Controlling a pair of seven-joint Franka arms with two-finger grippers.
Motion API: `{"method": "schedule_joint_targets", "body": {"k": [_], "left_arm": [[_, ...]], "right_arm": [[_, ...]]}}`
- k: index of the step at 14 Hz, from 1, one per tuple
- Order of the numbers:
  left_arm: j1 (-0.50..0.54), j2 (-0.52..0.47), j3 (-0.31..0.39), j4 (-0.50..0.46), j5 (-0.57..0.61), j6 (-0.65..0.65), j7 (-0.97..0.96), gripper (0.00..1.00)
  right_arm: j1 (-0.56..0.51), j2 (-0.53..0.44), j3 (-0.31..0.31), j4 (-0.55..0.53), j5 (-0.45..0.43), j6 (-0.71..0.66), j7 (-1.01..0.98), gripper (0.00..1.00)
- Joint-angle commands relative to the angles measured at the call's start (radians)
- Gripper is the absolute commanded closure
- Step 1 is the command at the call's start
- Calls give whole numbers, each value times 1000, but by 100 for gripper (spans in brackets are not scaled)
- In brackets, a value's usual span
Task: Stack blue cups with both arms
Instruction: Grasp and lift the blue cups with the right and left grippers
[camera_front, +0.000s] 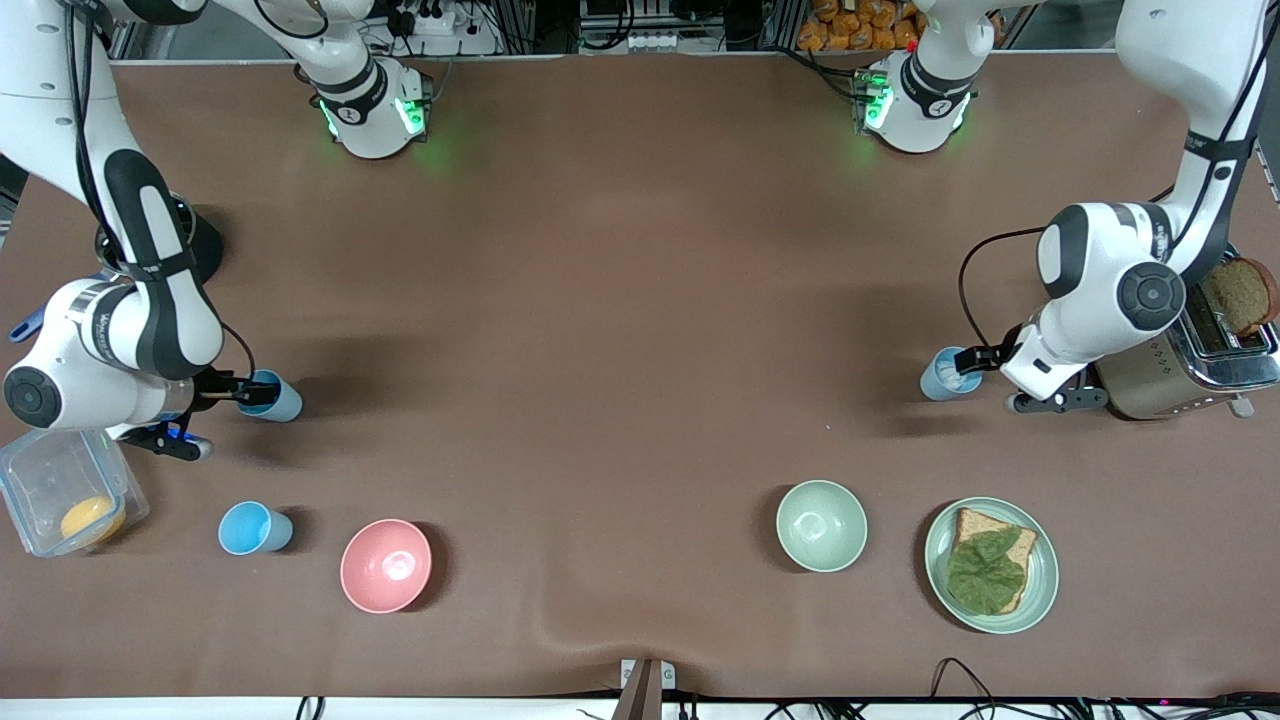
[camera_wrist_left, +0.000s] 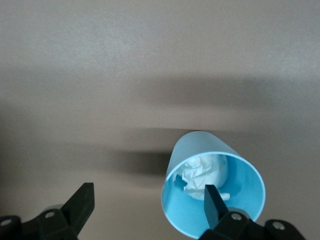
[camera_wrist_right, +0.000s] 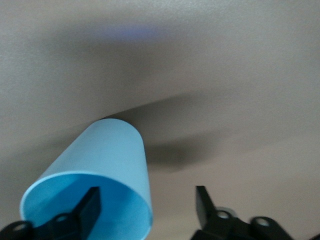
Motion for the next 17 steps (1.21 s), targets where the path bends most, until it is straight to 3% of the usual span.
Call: {"method": "schedule_joint_targets", "body": {"k": [1, 4, 5, 6, 12, 17], "left_arm": [[2, 33, -7, 16, -39, 17, 14, 31], [-9, 44, -7, 16, -45, 19, 14, 80], [-9, 49, -8, 16, -45, 19, 14, 93], [-9, 50, -8, 16, -45, 19, 14, 100], [-5, 14, -40, 19, -48, 17, 9, 100], [-2, -66, -196, 99, -71, -64, -69, 100]], "right_arm": [[-29, 6, 15, 16, 8, -1, -23, 100], [-24, 6, 15, 16, 8, -1, -29, 100], [-24, 6, 15, 16, 8, -1, -29, 100], [-23, 6, 14, 17, 7, -1, -29, 100], [-3, -72, 21, 34, 5, -12, -29, 100], [20, -130, 21, 36, 5, -55, -54, 100]]}}
